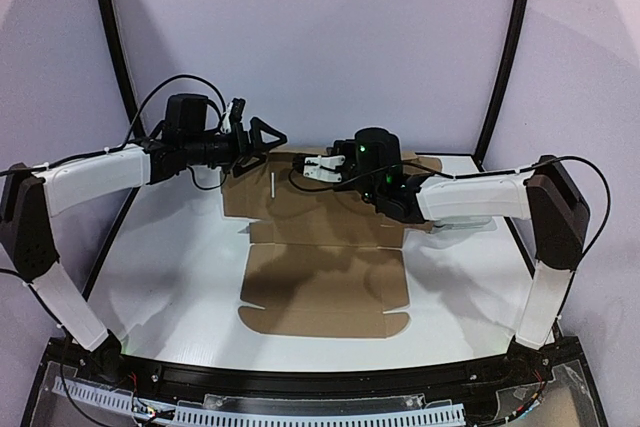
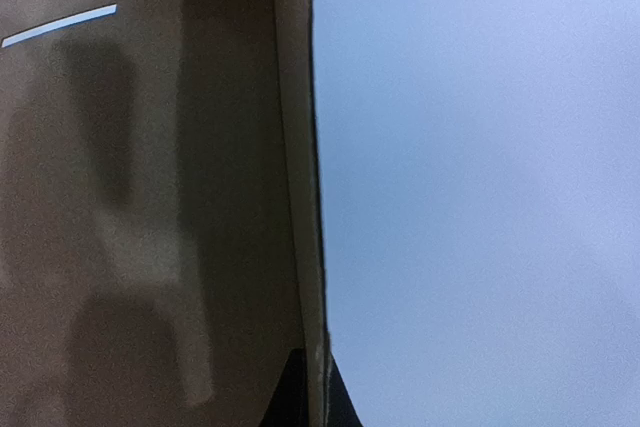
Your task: Fold the paper box
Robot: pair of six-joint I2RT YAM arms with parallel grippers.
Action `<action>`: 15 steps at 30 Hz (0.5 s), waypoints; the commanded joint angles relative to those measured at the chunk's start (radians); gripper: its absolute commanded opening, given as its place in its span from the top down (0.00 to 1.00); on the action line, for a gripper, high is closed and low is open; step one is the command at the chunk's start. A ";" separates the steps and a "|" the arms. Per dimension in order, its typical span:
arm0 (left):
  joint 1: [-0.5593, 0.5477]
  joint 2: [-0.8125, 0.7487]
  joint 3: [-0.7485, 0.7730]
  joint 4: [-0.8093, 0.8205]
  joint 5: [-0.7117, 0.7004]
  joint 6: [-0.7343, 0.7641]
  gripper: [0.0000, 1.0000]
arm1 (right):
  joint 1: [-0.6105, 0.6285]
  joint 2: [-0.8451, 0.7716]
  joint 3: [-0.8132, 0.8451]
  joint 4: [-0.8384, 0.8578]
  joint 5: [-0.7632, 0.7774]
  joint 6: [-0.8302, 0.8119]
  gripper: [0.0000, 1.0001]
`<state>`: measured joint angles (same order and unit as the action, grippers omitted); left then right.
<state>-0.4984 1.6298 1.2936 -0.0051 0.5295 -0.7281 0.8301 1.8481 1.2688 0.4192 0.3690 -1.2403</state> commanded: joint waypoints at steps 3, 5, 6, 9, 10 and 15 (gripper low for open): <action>-0.021 0.040 -0.016 0.206 0.104 -0.105 0.01 | 0.060 0.000 -0.037 0.019 -0.005 0.050 1.00; -0.022 0.047 -0.019 0.237 0.108 -0.131 0.01 | 0.073 0.004 -0.042 0.021 0.006 0.045 1.00; -0.023 0.048 -0.023 0.255 0.106 -0.142 0.01 | 0.077 0.006 -0.044 0.025 0.012 0.043 1.00; -0.027 0.051 -0.038 0.304 0.095 -0.171 0.01 | 0.090 0.004 -0.044 0.025 0.026 0.051 1.00; -0.028 0.052 -0.041 0.319 0.091 -0.180 0.01 | 0.092 0.004 -0.044 0.022 0.030 0.057 1.00; -0.037 0.070 -0.054 0.414 0.068 -0.244 0.01 | 0.113 0.019 -0.039 0.038 0.063 0.071 1.00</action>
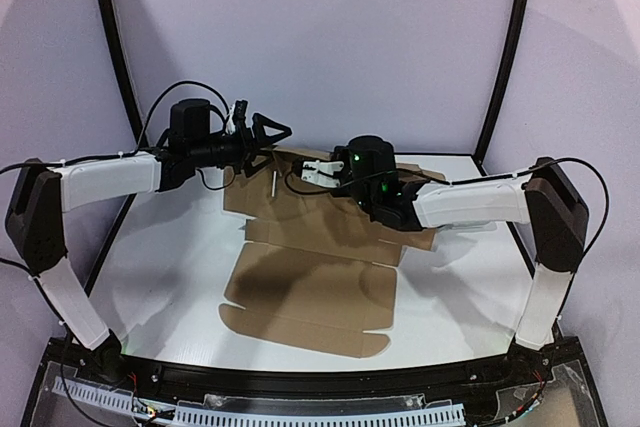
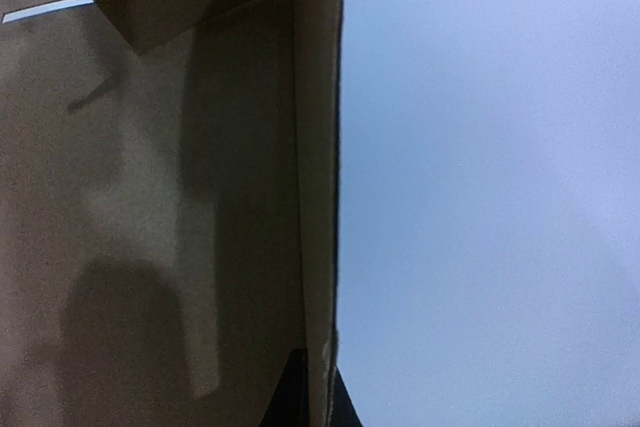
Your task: Fold the paper box
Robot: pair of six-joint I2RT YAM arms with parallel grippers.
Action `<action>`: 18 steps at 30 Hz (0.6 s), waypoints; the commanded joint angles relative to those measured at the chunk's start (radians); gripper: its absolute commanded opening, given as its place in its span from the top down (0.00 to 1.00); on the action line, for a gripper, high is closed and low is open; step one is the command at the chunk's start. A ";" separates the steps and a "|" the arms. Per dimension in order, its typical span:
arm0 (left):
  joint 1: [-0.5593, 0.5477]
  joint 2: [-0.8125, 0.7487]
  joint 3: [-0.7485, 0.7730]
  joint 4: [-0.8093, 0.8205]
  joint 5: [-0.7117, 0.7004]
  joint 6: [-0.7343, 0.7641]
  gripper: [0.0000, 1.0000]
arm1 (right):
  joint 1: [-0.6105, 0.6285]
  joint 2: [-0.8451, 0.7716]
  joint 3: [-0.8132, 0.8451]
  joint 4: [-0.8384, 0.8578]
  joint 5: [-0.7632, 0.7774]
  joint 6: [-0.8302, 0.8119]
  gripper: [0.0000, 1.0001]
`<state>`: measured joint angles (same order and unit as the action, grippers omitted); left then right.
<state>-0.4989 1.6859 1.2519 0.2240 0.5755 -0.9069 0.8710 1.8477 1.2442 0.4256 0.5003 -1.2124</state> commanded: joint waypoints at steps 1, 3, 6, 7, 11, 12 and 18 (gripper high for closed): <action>-0.038 0.017 -0.015 0.196 0.012 -0.084 0.01 | 0.074 0.027 -0.009 0.042 -0.056 0.041 1.00; -0.040 0.017 -0.023 0.230 -0.004 -0.110 0.01 | 0.074 0.037 -0.006 0.074 -0.030 0.028 1.00; -0.041 0.007 -0.027 0.209 -0.018 -0.097 0.01 | 0.074 0.045 -0.001 0.115 -0.008 -0.003 1.00; -0.041 0.001 -0.031 0.188 -0.030 -0.074 0.01 | 0.072 0.046 0.003 0.121 0.000 -0.015 1.00; -0.041 -0.058 -0.066 0.034 -0.077 0.061 0.01 | 0.040 0.052 0.028 0.128 0.015 -0.044 1.00; -0.041 -0.077 -0.085 -0.001 -0.084 0.103 0.01 | 0.029 0.055 0.036 0.126 0.017 -0.046 1.00; -0.040 -0.257 -0.195 -0.237 -0.244 0.288 0.01 | -0.025 0.037 0.048 0.126 0.025 -0.070 1.00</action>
<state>-0.5317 1.5761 1.1177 0.1769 0.4543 -0.7879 0.8750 1.8919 1.2641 0.4958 0.5441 -1.2662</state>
